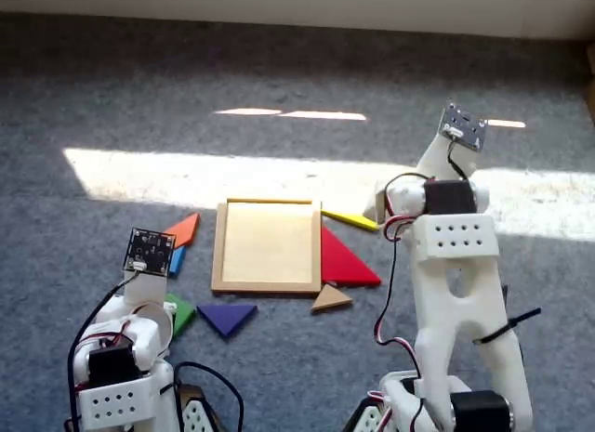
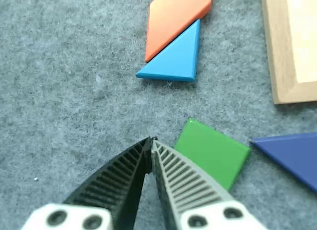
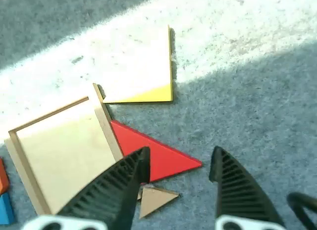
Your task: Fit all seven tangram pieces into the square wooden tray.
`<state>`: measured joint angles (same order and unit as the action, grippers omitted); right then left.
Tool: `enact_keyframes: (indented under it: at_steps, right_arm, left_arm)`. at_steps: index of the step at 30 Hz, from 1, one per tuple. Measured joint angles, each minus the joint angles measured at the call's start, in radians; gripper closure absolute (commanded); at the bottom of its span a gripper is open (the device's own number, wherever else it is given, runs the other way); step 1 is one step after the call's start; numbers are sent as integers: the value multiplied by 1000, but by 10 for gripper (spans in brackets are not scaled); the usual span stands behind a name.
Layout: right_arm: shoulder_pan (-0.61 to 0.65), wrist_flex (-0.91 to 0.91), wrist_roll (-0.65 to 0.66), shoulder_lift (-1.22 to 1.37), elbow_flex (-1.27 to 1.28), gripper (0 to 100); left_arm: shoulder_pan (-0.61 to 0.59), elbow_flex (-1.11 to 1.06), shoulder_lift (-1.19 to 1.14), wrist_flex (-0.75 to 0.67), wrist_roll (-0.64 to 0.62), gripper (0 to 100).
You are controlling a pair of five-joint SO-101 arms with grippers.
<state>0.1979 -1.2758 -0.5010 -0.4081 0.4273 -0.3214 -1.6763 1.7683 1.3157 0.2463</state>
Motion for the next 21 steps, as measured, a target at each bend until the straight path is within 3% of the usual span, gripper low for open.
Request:
enact_keyframes:
  at_steps: [6,21]
  right_arm:
    - [61,173,-114,135,-8,697]
    - [80,192,-397,528,-270,694]
  left_arm:
    - [0,0,0,0,0,994]
    - [0,0,0,0,0,994]
